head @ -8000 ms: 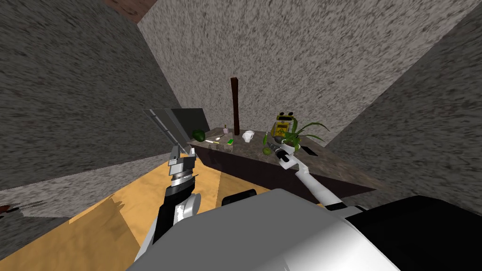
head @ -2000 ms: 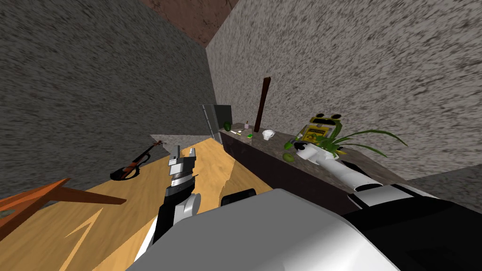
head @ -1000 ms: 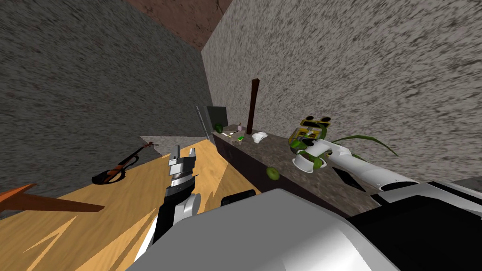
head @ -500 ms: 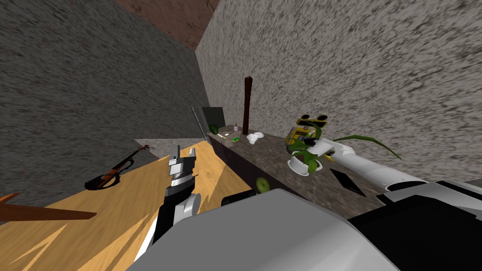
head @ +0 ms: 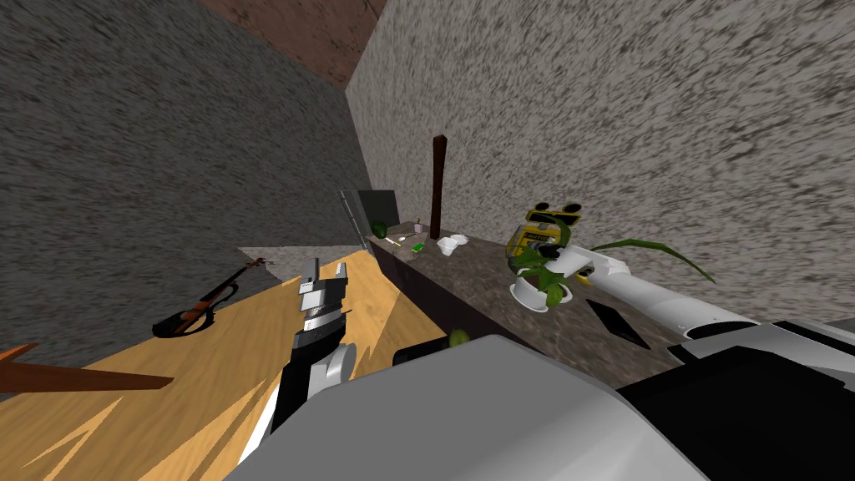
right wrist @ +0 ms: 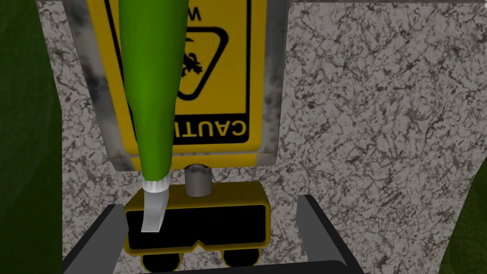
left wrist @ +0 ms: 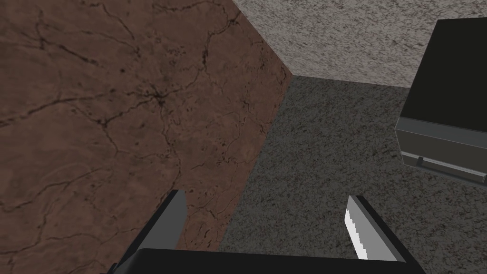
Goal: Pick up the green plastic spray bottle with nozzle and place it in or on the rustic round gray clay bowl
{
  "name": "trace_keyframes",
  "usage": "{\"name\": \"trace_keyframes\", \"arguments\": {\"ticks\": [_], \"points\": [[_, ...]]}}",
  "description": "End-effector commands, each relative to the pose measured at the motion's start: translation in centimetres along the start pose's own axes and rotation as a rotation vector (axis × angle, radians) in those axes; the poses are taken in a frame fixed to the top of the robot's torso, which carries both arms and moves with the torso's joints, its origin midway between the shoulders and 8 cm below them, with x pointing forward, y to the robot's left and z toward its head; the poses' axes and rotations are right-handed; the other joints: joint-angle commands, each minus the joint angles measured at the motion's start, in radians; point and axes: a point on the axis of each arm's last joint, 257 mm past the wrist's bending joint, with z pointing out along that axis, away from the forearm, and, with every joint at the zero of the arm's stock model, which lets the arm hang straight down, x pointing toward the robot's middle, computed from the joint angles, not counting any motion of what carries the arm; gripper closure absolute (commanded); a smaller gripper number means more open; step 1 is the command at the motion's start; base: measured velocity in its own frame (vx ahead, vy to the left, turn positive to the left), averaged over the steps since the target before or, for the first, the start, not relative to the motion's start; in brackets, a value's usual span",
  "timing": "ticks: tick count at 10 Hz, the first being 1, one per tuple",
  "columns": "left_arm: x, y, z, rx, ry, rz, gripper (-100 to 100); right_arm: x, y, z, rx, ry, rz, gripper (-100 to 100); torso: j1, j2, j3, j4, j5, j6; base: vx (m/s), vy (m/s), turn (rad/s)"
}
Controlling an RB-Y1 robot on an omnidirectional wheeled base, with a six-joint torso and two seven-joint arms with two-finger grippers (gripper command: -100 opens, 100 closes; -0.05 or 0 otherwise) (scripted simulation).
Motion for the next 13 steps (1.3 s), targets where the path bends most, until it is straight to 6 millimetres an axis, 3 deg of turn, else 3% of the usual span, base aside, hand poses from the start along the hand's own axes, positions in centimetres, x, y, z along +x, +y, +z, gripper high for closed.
{"name": "trace_keyframes", "arguments": {"ticks": [1, 7, 9, 10, 13], "points": [[0.0, 0.0, 0.0, 0.0, 0.0, 0.0, 0, -1.3, 0.5, -0.3, -0.002, -0.004, 0.002, -100, 0.0, 0.0, 0.0, 0.0, 0.0, 0.0, -0.005, -0.01, -0.017], [0.0, 0.0, 0.0, 0.0, 0.0, 0.0, 0, -5.3, 2.6, -1.8, -0.014, -0.009, -0.001, -100, -0.001, 0.001, 0.0, 0.0, 0.0, 0.0, -0.008, -0.018, -0.015], [0.0, 0.0, 0.0, 0.0, 0.0, 0.0, 0, -5.3, 2.5, -1.8, -0.015, -0.009, -0.002, -100, -0.001, 0.001, 0.001, 0.0, 0.0, 0.0, -0.008, -0.016, -0.007], [0.0, 0.0, 0.0, 0.0, 0.0, 0.0, 0, -5.3, 2.5, -1.9, -0.014, -0.009, -0.001, 0, -0.001, 0.001, 0.0, 0.0, 0.0, 0.0, 0.0, 0.0, 0.0], [0.0, 0.0, 0.0, 0.0, 0.0, 0.0, 0, -5.3, 2.5, -1.8, -0.014, -0.009, -0.001, 0, 0.0, 0.0, 0.0, 0.0, 0.0, 0.0, 0.0, 0.0, 0.0]]}}
